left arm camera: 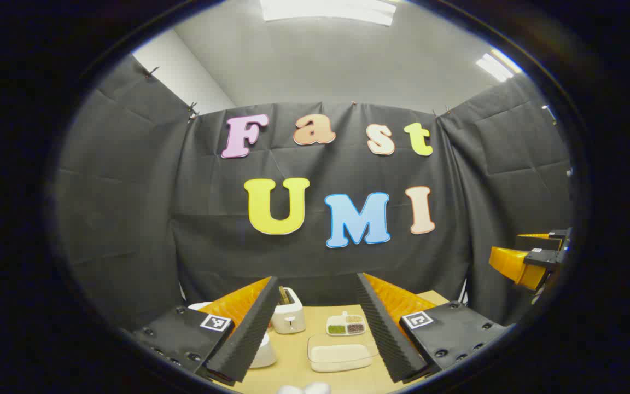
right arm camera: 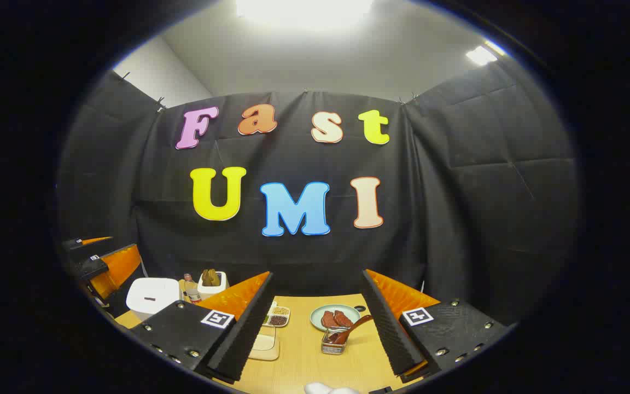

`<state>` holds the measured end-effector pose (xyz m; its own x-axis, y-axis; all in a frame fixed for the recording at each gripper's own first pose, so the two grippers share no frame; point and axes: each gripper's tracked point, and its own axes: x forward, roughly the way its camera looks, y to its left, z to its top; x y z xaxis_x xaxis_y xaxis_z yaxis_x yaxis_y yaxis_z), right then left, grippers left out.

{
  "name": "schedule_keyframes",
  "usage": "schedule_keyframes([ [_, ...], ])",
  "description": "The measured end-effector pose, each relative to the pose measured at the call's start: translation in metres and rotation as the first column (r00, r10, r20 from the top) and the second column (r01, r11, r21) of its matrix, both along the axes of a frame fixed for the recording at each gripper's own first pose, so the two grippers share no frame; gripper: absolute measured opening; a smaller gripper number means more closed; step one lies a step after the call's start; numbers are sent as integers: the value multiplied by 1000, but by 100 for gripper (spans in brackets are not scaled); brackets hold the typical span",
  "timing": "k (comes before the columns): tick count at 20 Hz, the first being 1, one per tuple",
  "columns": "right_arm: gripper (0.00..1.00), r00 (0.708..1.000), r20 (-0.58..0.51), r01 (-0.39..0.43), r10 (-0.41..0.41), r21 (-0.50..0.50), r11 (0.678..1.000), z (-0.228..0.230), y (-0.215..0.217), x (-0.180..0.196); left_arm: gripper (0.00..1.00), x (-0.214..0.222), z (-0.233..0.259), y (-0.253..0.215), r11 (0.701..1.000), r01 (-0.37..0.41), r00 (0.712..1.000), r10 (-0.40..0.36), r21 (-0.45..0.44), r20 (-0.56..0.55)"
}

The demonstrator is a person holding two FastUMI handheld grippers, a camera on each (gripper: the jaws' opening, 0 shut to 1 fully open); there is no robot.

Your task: Close the left gripper, press the button to open the rice cooker; take a wooden spoon from the chopstick holder with the right hand, scoop a spoonful of rice and pour it into the rice cooker, then put the wooden spoon back into the chopstick holder.

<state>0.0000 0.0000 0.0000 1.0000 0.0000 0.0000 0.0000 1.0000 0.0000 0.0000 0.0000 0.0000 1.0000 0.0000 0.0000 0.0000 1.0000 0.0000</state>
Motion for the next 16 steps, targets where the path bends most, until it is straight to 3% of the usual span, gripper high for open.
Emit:
schedule_keyframes([
  [11, 96, 1000, 3, -20, 20, -22, 1000, 1, 19, -2, 96, -3, 6, 13, 1000, -16, 1000, 16, -8, 18],
  [16, 96, 1000, 8, -20, 20, -33, 999, 3, 20, -1, 99, -1, 9, 19, 999, -33, 999, 33, 0, 27],
])
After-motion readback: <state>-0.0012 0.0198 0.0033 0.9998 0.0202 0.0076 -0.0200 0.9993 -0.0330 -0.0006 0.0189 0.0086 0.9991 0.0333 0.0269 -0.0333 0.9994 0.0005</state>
